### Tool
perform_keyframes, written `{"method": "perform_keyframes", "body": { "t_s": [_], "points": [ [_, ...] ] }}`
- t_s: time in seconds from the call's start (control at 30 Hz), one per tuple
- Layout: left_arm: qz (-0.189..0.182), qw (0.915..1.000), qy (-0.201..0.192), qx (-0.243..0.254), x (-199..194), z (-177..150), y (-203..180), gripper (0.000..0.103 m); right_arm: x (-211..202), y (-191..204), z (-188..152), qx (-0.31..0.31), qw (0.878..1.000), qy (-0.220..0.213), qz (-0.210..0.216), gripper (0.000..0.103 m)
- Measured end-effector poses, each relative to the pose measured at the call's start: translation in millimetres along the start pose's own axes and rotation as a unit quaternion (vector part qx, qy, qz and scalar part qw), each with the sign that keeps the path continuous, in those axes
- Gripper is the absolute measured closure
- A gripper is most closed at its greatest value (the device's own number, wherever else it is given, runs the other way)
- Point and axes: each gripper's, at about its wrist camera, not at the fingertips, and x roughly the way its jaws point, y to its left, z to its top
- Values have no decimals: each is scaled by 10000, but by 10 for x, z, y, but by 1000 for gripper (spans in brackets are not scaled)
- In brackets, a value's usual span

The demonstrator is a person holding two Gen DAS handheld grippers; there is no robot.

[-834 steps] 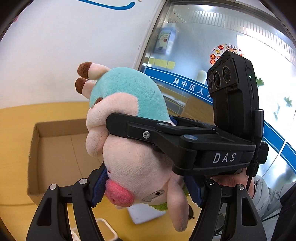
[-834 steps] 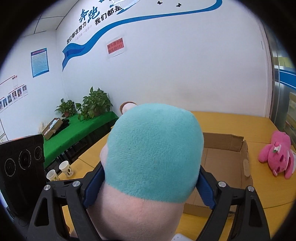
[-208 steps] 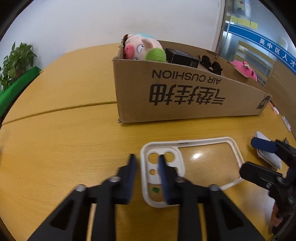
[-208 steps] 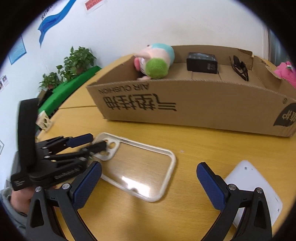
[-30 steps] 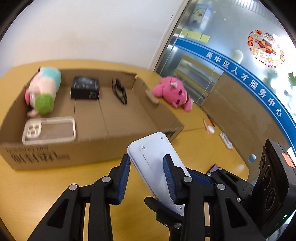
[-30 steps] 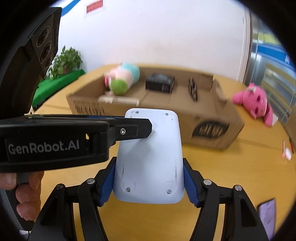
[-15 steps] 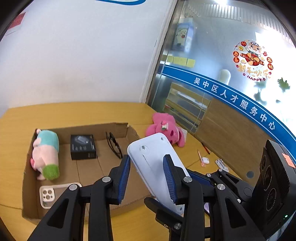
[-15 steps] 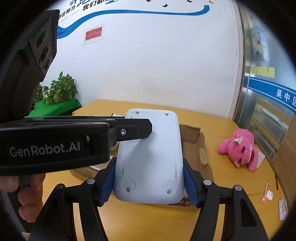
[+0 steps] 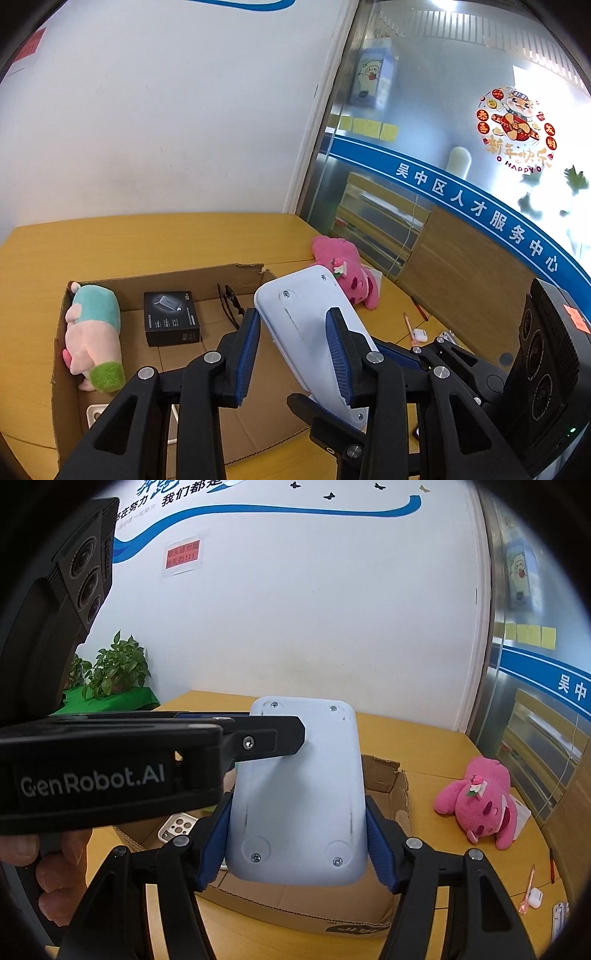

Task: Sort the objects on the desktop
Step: 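Carry the power bank with the right gripper over the box, then lower the power bank into the box and open the right gripper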

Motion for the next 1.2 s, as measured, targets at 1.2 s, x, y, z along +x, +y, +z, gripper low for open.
{"method": "perform_keyframes", "body": {
  "t_s": [1.2],
  "points": [
    [291, 9391, 3029, -1595, 2206, -749, 1665, 65, 2691, -178, -652, 1531, 8999, 4021, 707, 38]
  ]
}}
